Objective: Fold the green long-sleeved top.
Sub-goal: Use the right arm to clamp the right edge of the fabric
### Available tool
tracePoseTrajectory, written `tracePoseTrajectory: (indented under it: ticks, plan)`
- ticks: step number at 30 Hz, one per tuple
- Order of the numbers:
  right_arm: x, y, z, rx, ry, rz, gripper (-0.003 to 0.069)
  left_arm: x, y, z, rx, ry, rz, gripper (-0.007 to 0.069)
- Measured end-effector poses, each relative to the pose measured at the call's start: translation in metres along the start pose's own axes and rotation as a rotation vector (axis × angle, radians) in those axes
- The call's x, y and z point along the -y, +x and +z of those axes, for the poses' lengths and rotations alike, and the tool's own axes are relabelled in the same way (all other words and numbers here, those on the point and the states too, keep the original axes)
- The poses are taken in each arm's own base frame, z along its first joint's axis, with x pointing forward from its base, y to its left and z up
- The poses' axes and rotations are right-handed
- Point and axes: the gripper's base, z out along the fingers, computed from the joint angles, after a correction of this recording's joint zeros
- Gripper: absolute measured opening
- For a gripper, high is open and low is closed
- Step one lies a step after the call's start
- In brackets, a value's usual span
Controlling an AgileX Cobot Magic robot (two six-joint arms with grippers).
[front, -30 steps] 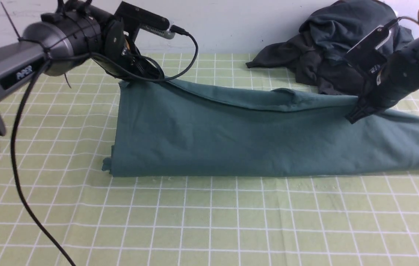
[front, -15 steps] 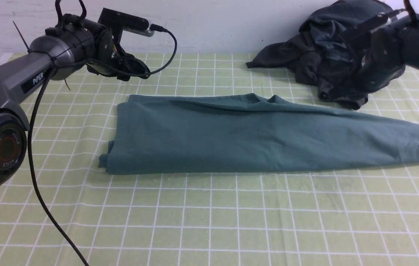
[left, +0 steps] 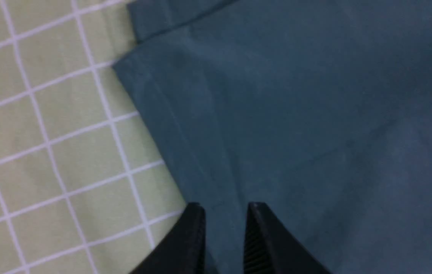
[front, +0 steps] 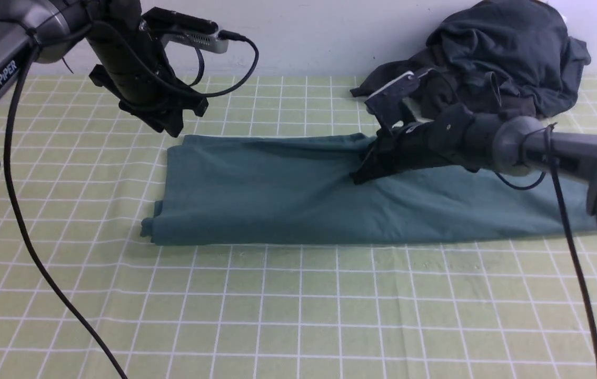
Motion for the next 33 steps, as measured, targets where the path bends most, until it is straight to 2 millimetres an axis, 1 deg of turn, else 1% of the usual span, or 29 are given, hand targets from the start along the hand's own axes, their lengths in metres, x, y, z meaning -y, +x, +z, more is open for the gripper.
tracePoseTrajectory:
  ticks: [2, 5, 6, 7, 8, 9, 10, 11, 12, 13, 14, 15, 16, 17, 18, 19, 20, 21, 22, 23, 24, 25, 26, 27, 28, 29, 31, 33]
  plan:
    - [0.011, -0.001, 0.003, 0.062, 0.096, 0.049, 0.0007, 0.005, -0.001, -0.007, 0.017, 0.045, -0.001, 0.0098]
    - [0.029, -0.007, -0.003, 0.127, 0.199, 0.107, 0.0057, 0.012, -0.003, -0.018, 0.055, 0.107, -0.009, 0.009]
    - [0.039, -0.013, -0.01, 0.147, 0.226, 0.132, 0.0084, 0.014, -0.004, -0.023, 0.071, 0.124, 0.0, 0.009]
    - [0.043, -0.015, -0.013, 0.152, 0.228, 0.14, 0.0101, 0.015, -0.004, -0.025, 0.076, 0.129, 0.003, 0.009]
    - [0.058, -0.028, -0.03, 0.169, 0.225, 0.162, 0.0152, 0.018, -0.004, -0.034, 0.095, 0.143, 0.012, 0.009]
    - [0.062, -0.032, -0.035, 0.172, 0.219, 0.166, 0.0159, 0.018, -0.004, -0.034, 0.096, 0.144, 0.013, 0.009]
    - [0.076, -0.048, -0.058, 0.185, 0.186, 0.174, 0.0217, 0.019, -0.001, -0.042, 0.1, 0.145, 0.016, 0.009]
    - [0.08, -0.054, -0.068, 0.184, 0.157, 0.176, 0.0241, 0.021, 0.003, -0.048, 0.1, 0.148, 0.016, 0.009]
    - [0.095, -0.072, -0.099, 0.208, 0.128, 0.187, 0.0288, 0.023, 0.008, -0.056, 0.1, 0.152, 0.015, 0.009]
    - [0.106, -0.085, -0.127, 0.219, 0.091, 0.202, 0.0337, 0.028, 0.017, -0.069, 0.104, 0.17, 0.011, 0.009]
    - [0.114, -0.093, -0.151, 0.223, 0.06, 0.226, 0.0384, 0.033, 0.025, -0.08, 0.112, 0.19, 0.012, 0.009]
    - [0.121, -0.098, -0.17, 0.22, 0.042, 0.233, 0.0413, 0.037, 0.03, -0.092, 0.13, 0.207, 0.018, 0.009]
    - [0.122, -0.099, -0.174, 0.218, 0.036, 0.247, 0.042, 0.039, 0.033, -0.092, 0.123, 0.214, 0.022, 0.009]
    - [0.136, -0.101, -0.212, 0.162, 0.007, 0.278, 0.0475, 0.052, 0.051, -0.116, 0.148, 0.256, 0.05, 0.009]
    - [0.137, -0.1, -0.215, 0.153, 0.006, 0.283, 0.0484, 0.054, 0.056, -0.121, 0.152, 0.259, 0.054, 0.009]
    - [0.147, -0.092, -0.231, 0.064, 0.005, 0.336, 0.0509, 0.065, 0.073, -0.14, 0.176, 0.281, 0.076, 0.009]
    - [0.153, -0.082, -0.237, -0.021, 0.016, 0.368, 0.0526, 0.073, 0.086, -0.153, 0.2, 0.292, 0.086, 0.009]
    - [0.156, -0.077, -0.239, -0.059, 0.023, 0.365, 0.0528, 0.075, 0.089, -0.155, 0.207, 0.296, 0.089, 0.009]
    - [0.165, -0.055, -0.24, -0.213, 0.056, 0.429, 0.054, 0.084, 0.109, -0.171, 0.26, 0.295, 0.093, 0.009]
    - [0.173, -0.038, -0.236, -0.311, 0.098, 0.464, 0.0543, 0.087, 0.121, -0.18, 0.301, 0.284, 0.092, 0.009]
    - [0.177, -0.031, -0.235, -0.342, 0.118, 0.464, 0.0544, 0.088, 0.125, -0.186, 0.328, 0.277, 0.092, 0.009]
    - [0.188, -0.008, -0.227, -0.439, 0.18, 0.523, 0.0547, 0.09, 0.143, -0.19, 0.374, 0.258, 0.081, 0.009]
    - [0.195, 0.007, -0.223, -0.493, 0.227, 0.552, 0.0547, 0.091, 0.155, -0.194, 0.413, 0.24, 0.072, 0.009]
    - [0.205, 0.028, -0.214, -0.558, 0.276, 0.584, 0.0548, 0.092, 0.165, -0.196, 0.455, 0.217, 0.063, 0.009]
    - [0.206, 0.031, -0.213, -0.568, 0.284, 0.596, 0.0548, 0.092, 0.17, -0.196, 0.46, 0.214, 0.061, 0.009]
    - [0.212, 0.048, -0.205, -0.617, 0.313, 0.618, 0.0548, 0.092, 0.183, -0.195, 0.495, 0.188, 0.053, 0.009]
    - [0.217, 0.068, -0.194, -0.658, 0.324, 0.653, 0.0548, 0.093, 0.203, -0.19, 0.511, 0.159, 0.043, 0.009]
    - [0.218, 0.079, -0.183, -0.665, 0.316, 0.681, 0.0548, 0.093, 0.219, -0.18, 0.494, 0.144, 0.038, 0.009]
